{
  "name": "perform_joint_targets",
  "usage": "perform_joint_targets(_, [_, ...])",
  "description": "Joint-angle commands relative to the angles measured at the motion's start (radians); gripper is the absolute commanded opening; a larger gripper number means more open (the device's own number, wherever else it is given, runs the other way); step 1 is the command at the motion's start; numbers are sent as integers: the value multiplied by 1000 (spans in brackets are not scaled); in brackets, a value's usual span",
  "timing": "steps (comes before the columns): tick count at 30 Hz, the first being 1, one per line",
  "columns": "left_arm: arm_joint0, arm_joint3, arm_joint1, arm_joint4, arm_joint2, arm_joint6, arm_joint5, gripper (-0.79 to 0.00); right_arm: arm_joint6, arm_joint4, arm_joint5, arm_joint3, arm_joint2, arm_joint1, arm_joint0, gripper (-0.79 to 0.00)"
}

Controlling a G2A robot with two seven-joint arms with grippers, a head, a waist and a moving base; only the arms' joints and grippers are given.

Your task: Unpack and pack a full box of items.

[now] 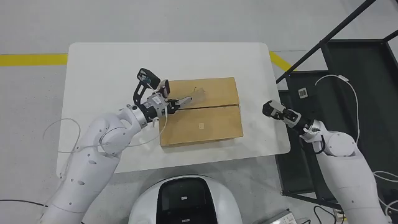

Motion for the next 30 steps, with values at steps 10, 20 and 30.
perform_joint_targets(10, [24, -41, 6, 87, -5, -37, 18, -179, 8, 23, -12, 7, -8, -1, -3, 0])
perform_joint_targets(20, [31, -47, 10, 155, 4, -56, -7, -274, 8, 23, -12, 7, -8, -1, -3, 0])
perform_joint_targets(30, [27, -35, 6, 211, 36, -38, -11, -428, 8, 23, -12, 7, -8, -1, -3, 0])
